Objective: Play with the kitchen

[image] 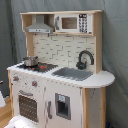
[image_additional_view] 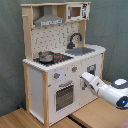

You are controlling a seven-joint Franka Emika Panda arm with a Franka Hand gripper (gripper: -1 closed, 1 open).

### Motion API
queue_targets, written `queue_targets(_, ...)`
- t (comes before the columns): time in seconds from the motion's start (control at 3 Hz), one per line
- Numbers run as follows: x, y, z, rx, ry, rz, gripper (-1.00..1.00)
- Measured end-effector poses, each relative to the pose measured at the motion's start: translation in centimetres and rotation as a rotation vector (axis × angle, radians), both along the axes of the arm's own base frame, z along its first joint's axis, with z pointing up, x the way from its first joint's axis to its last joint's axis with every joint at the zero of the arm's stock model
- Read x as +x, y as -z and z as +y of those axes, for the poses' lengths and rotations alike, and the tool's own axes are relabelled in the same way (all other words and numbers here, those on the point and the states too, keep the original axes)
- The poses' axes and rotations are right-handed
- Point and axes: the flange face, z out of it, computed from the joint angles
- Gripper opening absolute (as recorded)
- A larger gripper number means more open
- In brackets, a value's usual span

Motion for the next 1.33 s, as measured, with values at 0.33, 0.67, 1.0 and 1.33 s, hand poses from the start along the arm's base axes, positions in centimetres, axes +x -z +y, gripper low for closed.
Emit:
queue_targets(0.33,0.6,0.1,-0.5,-0.147,0.018,-0.010,1.00)
queue_targets(0.67,1.7,0.2,-1.6,-0.276,0.052,0.002,1.00)
queue_targets(1.0,2.6,-0.1,-2.6,-0.376,0.081,0.024,1.00)
queue_targets(1.33,3.3,-0.2,-3.1,-0.475,0.091,0.049,1.00)
